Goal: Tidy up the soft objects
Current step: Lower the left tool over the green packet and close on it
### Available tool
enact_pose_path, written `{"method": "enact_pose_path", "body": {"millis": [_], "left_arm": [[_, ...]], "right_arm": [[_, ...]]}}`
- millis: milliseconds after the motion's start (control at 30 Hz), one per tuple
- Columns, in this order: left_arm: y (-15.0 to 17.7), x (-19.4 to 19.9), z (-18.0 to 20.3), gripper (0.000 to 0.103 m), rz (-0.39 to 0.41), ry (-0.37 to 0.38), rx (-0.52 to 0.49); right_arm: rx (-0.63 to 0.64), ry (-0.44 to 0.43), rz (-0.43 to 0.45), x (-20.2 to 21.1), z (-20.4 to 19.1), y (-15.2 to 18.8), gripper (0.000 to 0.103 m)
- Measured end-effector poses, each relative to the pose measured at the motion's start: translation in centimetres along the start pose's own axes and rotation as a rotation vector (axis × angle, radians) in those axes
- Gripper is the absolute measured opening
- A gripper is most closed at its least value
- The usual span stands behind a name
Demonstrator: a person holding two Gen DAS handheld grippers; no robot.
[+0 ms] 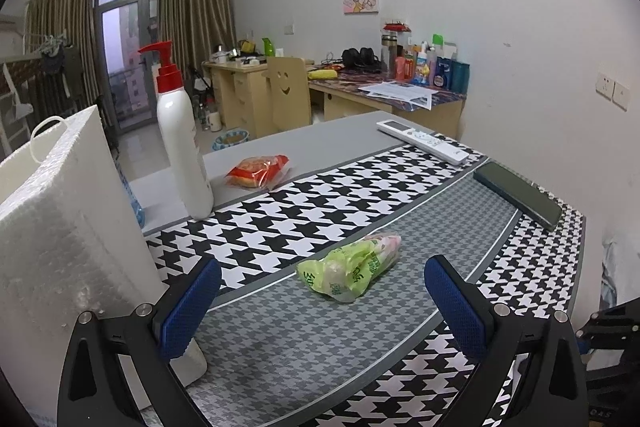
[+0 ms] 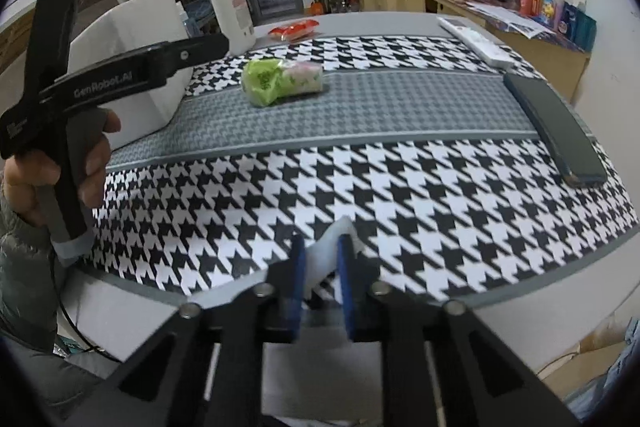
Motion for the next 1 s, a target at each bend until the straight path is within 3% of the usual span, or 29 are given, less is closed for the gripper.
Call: {"method": "enact_pose_path", "body": {"millis": [433,667,1000], "left_arm": [[-0.5,-0.5,0.2,0.102,0.013,-0.031,-0.016],[-0.4,-2.5,0.9,0.101,-0.034,-0.052,-0.055],[0.4,-5.2,1.5,0.087,-0.124,-0.002,-0.092]], "right_arm": [[0.032,-0.034,0.082,0.7,0.7,-2.8,0.007],[0.031,-0.032,0.107,0.9,1.7,-3.6,0.007],[0.007,-0.04,0.116,1.3,2.5,-3.1,0.007]]}}
Point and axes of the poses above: each gripper's, at about its wrist camera, not at the fingertips, and x roughly against the way its jaws point, z to its right, y to its underside, the point moved 1 cm from there along -x, roughly the way its jaws point, and after that the axes turned 6 degrees about y, right-handed, at the moved point
